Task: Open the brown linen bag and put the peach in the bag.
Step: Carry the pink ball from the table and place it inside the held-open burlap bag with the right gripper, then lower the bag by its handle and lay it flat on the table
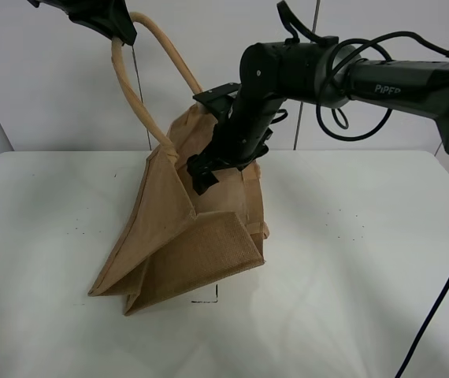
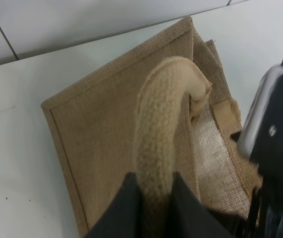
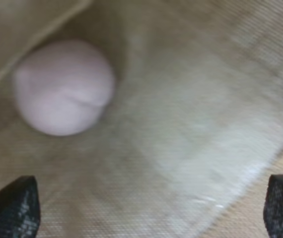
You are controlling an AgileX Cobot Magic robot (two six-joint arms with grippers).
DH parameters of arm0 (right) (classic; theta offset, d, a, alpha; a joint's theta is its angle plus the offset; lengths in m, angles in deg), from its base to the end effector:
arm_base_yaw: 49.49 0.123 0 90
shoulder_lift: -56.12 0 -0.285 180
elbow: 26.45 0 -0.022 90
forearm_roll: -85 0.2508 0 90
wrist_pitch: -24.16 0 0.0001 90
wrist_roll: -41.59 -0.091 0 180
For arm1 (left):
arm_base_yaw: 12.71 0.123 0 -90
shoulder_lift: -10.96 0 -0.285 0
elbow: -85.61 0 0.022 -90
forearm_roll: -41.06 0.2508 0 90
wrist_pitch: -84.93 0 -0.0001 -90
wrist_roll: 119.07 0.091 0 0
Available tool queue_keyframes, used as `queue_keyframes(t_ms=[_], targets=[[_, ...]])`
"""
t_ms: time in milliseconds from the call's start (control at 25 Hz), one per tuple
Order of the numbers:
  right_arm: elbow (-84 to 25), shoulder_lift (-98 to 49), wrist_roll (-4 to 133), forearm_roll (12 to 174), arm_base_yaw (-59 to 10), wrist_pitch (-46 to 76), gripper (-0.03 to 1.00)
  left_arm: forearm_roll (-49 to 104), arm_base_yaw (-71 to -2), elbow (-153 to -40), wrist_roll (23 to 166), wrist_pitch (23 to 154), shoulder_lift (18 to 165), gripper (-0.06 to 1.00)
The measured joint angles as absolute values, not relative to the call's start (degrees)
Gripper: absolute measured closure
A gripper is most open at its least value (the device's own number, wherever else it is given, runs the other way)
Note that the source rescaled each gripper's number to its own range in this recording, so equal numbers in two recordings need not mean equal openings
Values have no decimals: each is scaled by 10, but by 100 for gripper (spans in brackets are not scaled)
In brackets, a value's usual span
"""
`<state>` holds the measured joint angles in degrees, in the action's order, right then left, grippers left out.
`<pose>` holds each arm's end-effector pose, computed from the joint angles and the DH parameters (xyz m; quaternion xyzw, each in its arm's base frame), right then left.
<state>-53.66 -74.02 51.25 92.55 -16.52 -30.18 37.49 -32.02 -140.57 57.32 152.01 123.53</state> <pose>0.3876 0.2630 0.2229 -0.3304 0.9212 0.0985 0.1805 0.3723 -0.1360 0.4442 0.1256 0.9096 -0.1090 0.3807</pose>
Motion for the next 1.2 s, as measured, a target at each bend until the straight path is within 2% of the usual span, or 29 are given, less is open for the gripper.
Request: queue_keyframes(t_ms=[400, 800, 1000, 1200], targets=[[-537, -740, 504, 924, -283, -303, -3, 375, -320, -1406, 573, 1520, 1235, 94], [-537, -740, 503, 923, -430, -322, -3, 375, -320, -1406, 573, 1520, 1235, 94], [-537, -740, 495, 920, -467, -356, -3, 375, -320, -1406, 573, 1520, 1235, 94], [-538, -740, 473, 920, -471, -415, -3, 375, -320, -1406, 573, 1520, 1235, 94]])
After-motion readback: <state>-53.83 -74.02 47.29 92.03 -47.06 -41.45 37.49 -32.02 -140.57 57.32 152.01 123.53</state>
